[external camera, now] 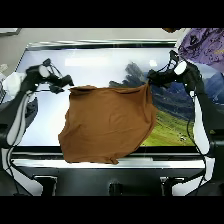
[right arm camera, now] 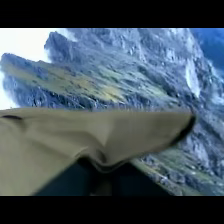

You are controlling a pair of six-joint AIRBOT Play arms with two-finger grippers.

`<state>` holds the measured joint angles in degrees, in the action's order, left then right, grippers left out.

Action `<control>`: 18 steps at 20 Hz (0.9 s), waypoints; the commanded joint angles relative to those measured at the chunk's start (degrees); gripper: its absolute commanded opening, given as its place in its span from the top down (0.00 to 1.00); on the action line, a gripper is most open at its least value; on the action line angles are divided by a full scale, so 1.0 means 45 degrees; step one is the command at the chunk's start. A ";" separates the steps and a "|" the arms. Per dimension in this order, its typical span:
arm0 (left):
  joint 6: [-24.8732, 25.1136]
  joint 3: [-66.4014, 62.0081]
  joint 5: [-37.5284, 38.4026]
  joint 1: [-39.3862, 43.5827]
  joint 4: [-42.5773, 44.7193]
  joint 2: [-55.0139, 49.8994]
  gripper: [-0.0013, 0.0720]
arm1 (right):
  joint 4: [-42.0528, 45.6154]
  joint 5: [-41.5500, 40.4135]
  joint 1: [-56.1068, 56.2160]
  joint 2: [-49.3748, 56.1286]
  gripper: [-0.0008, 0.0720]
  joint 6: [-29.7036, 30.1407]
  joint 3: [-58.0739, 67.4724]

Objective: Fold the clothes and pants, and hang the long-sleeved shirts on hangers.

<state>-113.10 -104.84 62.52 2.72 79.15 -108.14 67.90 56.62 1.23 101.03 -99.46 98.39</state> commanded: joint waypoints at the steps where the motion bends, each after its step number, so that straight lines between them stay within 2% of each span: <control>1: 0.1447 0.0010 0.2254 -0.1287 -0.1195 0.1175 0.00 | 0.0058 0.1141 -0.0029 -0.0189 0.51 -0.0379 0.0024; 2: 0.1787 0.0010 0.3113 -0.1690 -0.0967 0.1705 0.00 | 0.0058 0.1851 -0.0126 -0.0476 0.42 0.0180 0.0024; 3: 0.2045 0.0019 0.3857 -0.2064 -0.0685 0.2210 0.00 | 0.0058 0.2545 -0.0364 -0.0801 0.40 0.0821 0.0019; 5: 0.2395 0.0442 0.4857 -0.2827 -0.0238 0.3449 0.00 | 0.0049 0.3988 -0.1273 -0.1491 0.40 0.1928 -0.0005; 6: 0.2594 0.1020 0.5022 -0.3215 -0.0248 0.4235 0.00 | -0.0151 0.4313 -0.2016 -0.1899 0.40 0.1977 -0.0223; 8: 0.3045 0.2822 0.5042 -0.3871 -0.0189 0.6018 0.00 | -0.0840 0.4809 -0.3521 -0.2827 0.40 0.2924 -0.1588; 11: 0.3186 0.6664 0.4541 -0.4852 -0.0204 0.9024 0.00 | -0.2283 0.4867 -0.5430 -0.4269 0.39 0.3667 -0.5523; 13: 0.3133 0.9330 0.4012 -0.5289 -0.0291 1.1021 0.00 | -0.2909 0.4663 -0.5785 -0.4775 0.39 0.4056 -0.7927; 15: 0.3123 1.1492 0.3759 -0.5464 -0.0563 1.2609 0.00 | -0.3560 0.4163 -0.5615 -0.4779 0.39 0.4605 -0.9398; 18: 0.3128 1.3546 0.3823 -0.5430 -0.0729 1.4066 0.00 | -0.3521 0.3011 -0.5197 -0.4779 0.39 0.4872 -1.0346</control>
<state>-99.20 -53.95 80.34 -20.91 76.60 -52.29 54.08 73.87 -22.55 80.31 -80.03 58.17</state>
